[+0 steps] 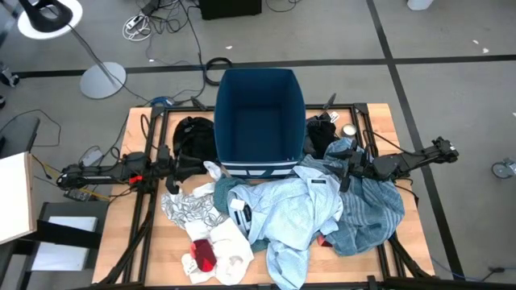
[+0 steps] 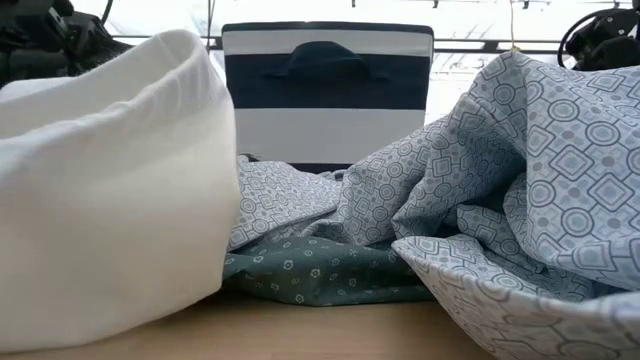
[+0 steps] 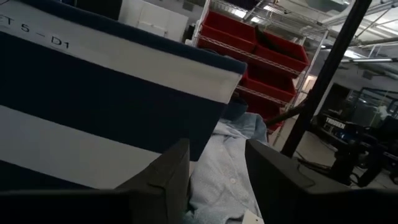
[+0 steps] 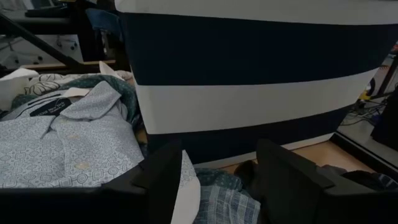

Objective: Sort clothes
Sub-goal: Put the left black boxer into the blue bin

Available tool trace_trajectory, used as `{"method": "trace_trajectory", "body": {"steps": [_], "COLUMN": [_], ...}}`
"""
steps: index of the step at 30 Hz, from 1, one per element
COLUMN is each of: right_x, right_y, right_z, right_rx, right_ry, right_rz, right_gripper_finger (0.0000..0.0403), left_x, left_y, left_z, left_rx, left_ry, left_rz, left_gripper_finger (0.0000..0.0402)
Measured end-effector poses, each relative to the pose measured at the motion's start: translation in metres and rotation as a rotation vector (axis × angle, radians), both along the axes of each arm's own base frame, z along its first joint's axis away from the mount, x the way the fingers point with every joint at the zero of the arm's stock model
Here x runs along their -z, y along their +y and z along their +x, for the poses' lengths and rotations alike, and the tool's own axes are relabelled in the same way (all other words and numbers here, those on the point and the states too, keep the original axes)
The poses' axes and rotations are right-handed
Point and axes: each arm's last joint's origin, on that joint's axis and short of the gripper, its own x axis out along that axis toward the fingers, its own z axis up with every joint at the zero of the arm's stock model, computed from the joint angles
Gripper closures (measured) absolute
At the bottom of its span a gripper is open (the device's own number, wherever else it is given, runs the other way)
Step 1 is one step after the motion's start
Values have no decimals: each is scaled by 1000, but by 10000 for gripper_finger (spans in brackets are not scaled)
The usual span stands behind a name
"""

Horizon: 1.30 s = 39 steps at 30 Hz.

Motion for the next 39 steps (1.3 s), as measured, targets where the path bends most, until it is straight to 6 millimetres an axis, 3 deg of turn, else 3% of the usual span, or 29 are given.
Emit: {"method": "trace_trajectory", "body": {"steps": [7, 12, 20, 29, 33, 39], "right_x": [0, 0, 0, 0, 0, 0], "right_y": [0, 0, 0, 0, 0, 0], "right_z": [0, 0, 0, 0, 0, 0], "right_rx": [0, 0, 0, 0, 0, 0], "right_ry": [0, 0, 0, 0, 0, 0], "right_rz": [0, 0, 0, 0, 0, 0], "right_gripper_finger": [192, 192, 192, 192, 192, 192], "left_x": [-11, -48, -114, -177, -185, -173], "left_y": [2, 7, 15, 20, 26, 40], "left_z": [-3, -17, -46, -32, -23, -11], "left_rx": [-67, -268, -597, -749, -805, -760], "left_ry": [-24, 24, 270, 560, 702, 838], "left_rz": [75, 165, 91, 113, 128, 44], "left_gripper_finger": [238, 238, 238, 238, 238, 238]}}
